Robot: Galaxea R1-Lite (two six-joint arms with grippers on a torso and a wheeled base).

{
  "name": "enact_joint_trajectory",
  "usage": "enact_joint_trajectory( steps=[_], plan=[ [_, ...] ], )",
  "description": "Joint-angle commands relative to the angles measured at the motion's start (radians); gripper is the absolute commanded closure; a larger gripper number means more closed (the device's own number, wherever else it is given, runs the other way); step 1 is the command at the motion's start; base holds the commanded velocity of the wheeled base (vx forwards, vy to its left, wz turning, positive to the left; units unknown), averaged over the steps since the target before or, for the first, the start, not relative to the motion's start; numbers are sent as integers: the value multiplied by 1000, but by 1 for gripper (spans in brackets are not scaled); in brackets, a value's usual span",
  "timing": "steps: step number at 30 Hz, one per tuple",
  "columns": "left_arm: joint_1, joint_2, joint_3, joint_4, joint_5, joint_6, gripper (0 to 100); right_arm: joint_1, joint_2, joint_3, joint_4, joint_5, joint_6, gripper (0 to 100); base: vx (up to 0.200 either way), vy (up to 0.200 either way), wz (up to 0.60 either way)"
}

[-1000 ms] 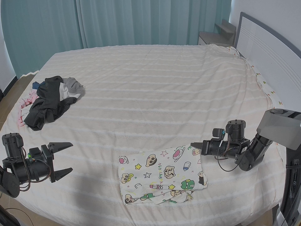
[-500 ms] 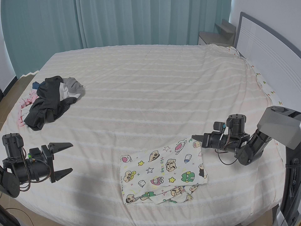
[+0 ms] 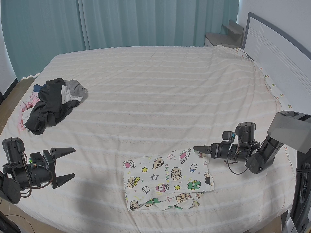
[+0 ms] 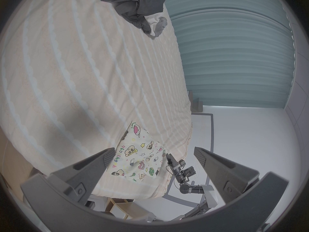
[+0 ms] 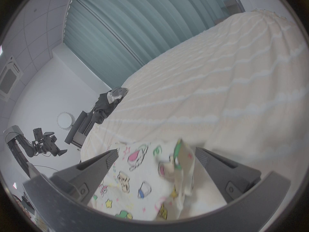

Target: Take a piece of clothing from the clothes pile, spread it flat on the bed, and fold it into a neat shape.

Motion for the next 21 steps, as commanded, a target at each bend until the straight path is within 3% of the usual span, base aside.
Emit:
enact_joint_trajectory(
  steps=[1,8,21],
  plan=[
    [0,2,1,0,0,2,0,-6,-87,135,-10,16,-2,0,0,0,0],
    [0,2,1,0,0,2,0,0,-131,353,-145,26,-12,0,0,0,0],
    [-1,2,1,0,0,2,0,43,-123,482,-276,26,-22,0,0,0,0]
  ],
)
